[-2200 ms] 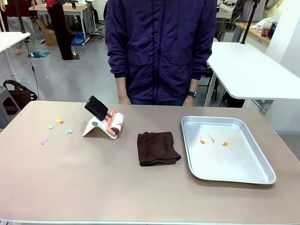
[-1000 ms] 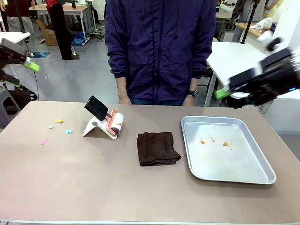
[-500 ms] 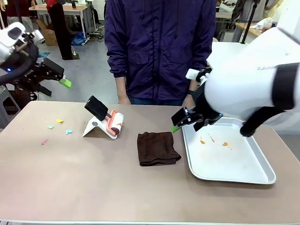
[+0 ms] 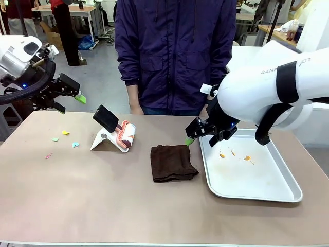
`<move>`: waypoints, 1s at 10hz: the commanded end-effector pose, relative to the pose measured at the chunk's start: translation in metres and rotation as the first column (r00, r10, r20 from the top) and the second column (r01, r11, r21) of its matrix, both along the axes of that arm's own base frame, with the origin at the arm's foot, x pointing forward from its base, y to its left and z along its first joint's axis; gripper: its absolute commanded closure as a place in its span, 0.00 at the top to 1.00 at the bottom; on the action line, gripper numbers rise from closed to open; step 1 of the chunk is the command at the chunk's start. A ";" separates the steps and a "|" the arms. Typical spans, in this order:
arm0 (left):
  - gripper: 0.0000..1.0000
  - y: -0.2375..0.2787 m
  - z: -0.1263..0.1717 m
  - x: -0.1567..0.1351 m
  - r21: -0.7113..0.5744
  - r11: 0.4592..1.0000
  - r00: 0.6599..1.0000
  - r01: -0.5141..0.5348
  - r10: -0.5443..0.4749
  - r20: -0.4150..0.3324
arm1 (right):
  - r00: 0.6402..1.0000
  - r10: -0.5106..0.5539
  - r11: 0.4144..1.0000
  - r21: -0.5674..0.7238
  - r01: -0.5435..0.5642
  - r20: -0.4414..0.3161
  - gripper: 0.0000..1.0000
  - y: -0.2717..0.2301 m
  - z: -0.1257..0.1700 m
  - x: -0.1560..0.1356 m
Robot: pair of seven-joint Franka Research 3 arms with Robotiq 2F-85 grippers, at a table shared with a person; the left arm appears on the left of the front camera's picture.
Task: Clean the surface of the table.
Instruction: Hold the Lint Roller with your left hand and the towel with your right hand.
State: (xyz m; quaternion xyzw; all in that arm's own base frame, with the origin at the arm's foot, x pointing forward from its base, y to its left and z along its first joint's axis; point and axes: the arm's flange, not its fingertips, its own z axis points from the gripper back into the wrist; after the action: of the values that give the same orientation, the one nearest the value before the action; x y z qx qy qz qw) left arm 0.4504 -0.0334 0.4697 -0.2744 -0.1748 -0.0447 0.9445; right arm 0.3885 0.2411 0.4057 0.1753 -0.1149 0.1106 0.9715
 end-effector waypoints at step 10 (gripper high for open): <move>1.00 -0.016 -0.038 0.060 -0.058 0.998 0.999 0.012 -0.015 -0.050 | 0.987 -0.061 0.979 -0.202 0.031 -0.149 1.00 0.090 -0.053 0.066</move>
State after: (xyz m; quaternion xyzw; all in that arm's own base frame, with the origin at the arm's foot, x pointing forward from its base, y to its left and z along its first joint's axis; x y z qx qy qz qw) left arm 0.4998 -0.0477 0.4307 -0.2865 -0.1383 -0.0319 0.9475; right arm 0.4457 0.3120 0.3504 0.1068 -0.0402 0.1026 0.9882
